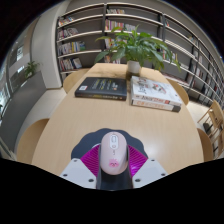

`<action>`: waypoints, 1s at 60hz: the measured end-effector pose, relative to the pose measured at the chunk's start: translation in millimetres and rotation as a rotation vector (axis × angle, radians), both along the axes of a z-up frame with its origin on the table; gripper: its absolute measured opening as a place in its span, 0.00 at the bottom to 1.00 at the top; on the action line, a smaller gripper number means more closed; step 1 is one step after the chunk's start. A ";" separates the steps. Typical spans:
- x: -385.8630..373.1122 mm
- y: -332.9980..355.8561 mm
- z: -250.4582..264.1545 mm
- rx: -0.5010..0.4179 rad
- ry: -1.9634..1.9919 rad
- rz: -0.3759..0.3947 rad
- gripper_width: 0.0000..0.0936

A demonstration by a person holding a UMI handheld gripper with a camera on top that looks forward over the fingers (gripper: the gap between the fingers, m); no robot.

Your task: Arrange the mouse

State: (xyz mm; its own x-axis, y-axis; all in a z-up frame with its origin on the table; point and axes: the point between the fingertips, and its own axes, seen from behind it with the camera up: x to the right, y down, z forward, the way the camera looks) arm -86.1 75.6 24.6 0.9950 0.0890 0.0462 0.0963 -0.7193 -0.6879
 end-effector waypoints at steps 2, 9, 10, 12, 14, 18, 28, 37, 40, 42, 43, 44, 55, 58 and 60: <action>-1.8 -6.8 -14.4 -0.033 0.001 -0.002 0.38; -2.3 -11.7 -37.8 -0.042 0.003 -0.011 0.40; -2.3 -13.0 -39.1 -0.044 0.000 -0.011 0.41; -2.7 -12.7 -39.1 -0.039 0.001 -0.017 0.42; -3.1 -12.9 -40.1 -0.044 0.008 -0.026 0.44; -3.1 -11.3 -38.9 -0.061 0.025 -0.034 0.50; 12.1 -14.2 -13.2 -0.063 0.000 -0.075 0.89; 20.0 -26.7 51.0 0.014 -0.001 -0.077 0.88; 20.4 -38.3 74.3 0.032 0.009 -0.080 0.89; 21.8 -47.2 89.1 0.043 0.016 -0.076 0.89; 22.4 -52.0 96.1 0.050 0.018 -0.074 0.89; 23.0 -57.1 103.3 0.057 0.020 -0.073 0.89; 29.2 -114.4 154.0 0.137 0.019 -0.045 0.88; 33.4 -127.0 162.3 0.148 0.019 -0.038 0.88; 35.6 -136.5 167.2 0.154 0.021 -0.034 0.88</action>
State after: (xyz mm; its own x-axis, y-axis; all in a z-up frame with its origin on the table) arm -50.5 -60.9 191.7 0.9981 0.0492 0.0360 0.0585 -0.6077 -0.7920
